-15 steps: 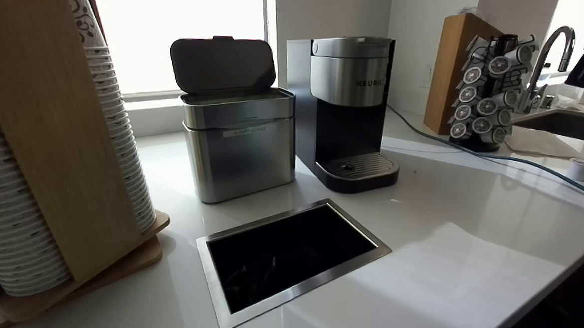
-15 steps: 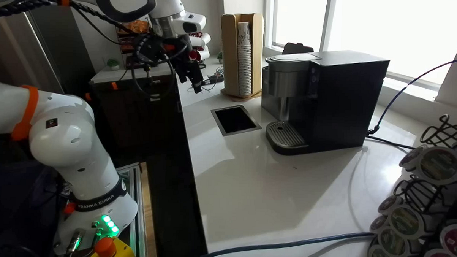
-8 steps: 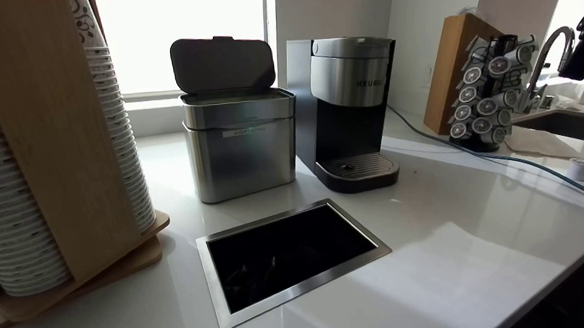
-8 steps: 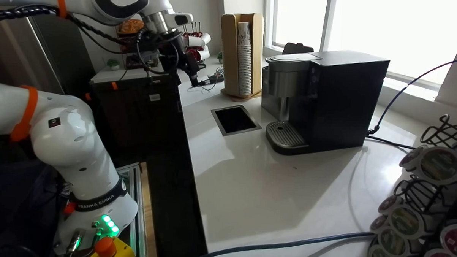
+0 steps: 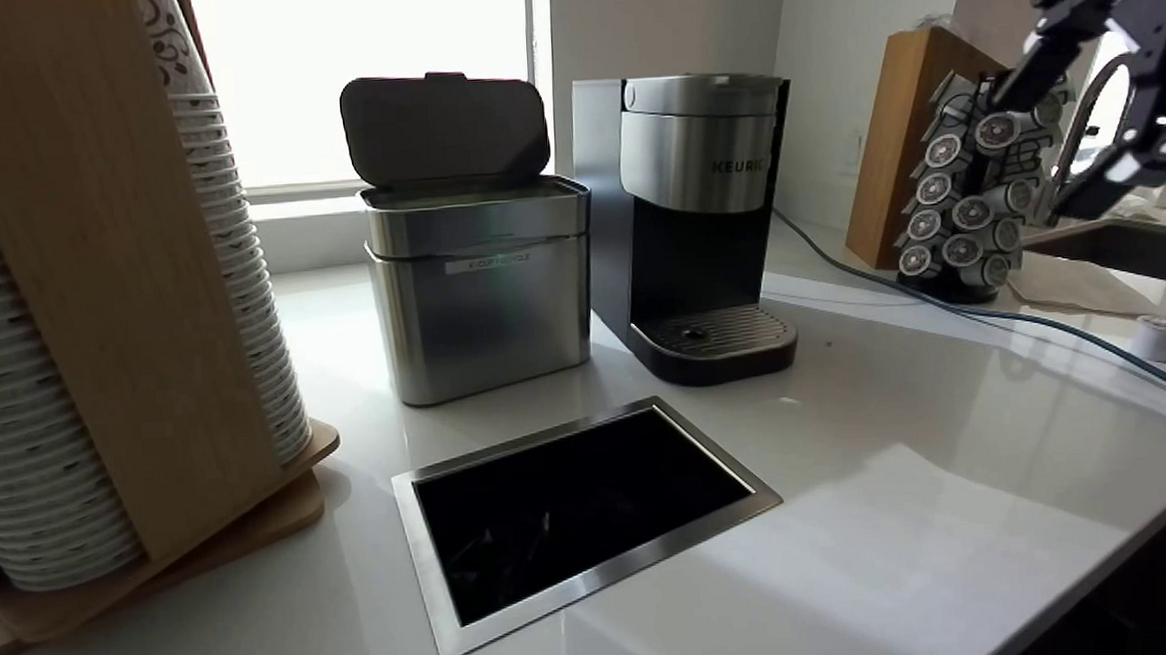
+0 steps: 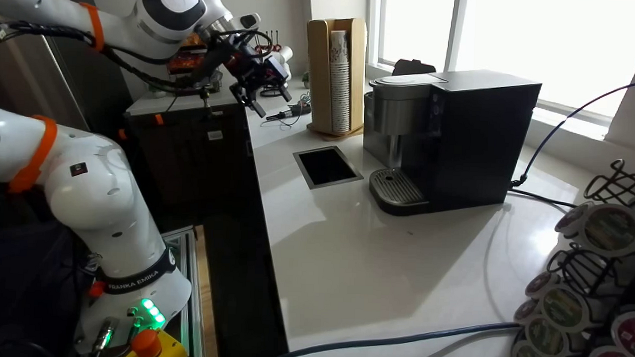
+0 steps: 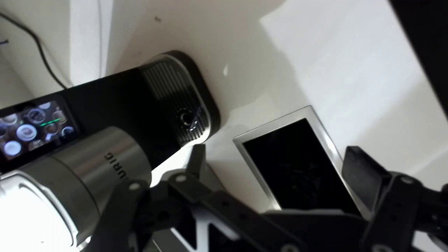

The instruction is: Open the coffeemaker then remove the coffee pod from the chamber.

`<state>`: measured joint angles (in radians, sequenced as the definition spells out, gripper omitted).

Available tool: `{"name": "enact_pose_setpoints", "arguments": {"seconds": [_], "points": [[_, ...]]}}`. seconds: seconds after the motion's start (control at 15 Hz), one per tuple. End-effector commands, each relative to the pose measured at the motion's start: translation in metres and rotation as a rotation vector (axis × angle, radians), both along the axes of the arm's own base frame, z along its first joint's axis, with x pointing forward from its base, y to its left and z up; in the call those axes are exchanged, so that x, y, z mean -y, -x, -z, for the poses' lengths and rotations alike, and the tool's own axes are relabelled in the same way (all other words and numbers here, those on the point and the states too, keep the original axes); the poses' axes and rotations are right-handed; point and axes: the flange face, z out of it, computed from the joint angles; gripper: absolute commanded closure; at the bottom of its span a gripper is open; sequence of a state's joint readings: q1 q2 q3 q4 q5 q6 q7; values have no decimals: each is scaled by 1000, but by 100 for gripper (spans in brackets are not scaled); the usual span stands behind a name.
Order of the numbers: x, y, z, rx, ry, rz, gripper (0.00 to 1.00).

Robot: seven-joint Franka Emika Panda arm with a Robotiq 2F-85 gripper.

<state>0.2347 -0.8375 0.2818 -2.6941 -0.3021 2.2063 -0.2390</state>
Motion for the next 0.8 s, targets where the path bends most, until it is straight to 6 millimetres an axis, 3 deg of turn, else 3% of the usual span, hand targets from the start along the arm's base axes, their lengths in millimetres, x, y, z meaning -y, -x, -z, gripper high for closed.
{"name": "enact_pose_setpoints", "arguments": {"seconds": [0.0, 0.13, 0.2, 0.4, 0.73], "points": [[18, -41, -1, 74, 136, -138, 0], [29, -62, -2, 151, 205, -202, 0], [23, -42, -4, 121, 142, -145, 0], [33, -59, -1, 141, 182, -175, 0], [30, -61, -3, 143, 186, -183, 0]]}}
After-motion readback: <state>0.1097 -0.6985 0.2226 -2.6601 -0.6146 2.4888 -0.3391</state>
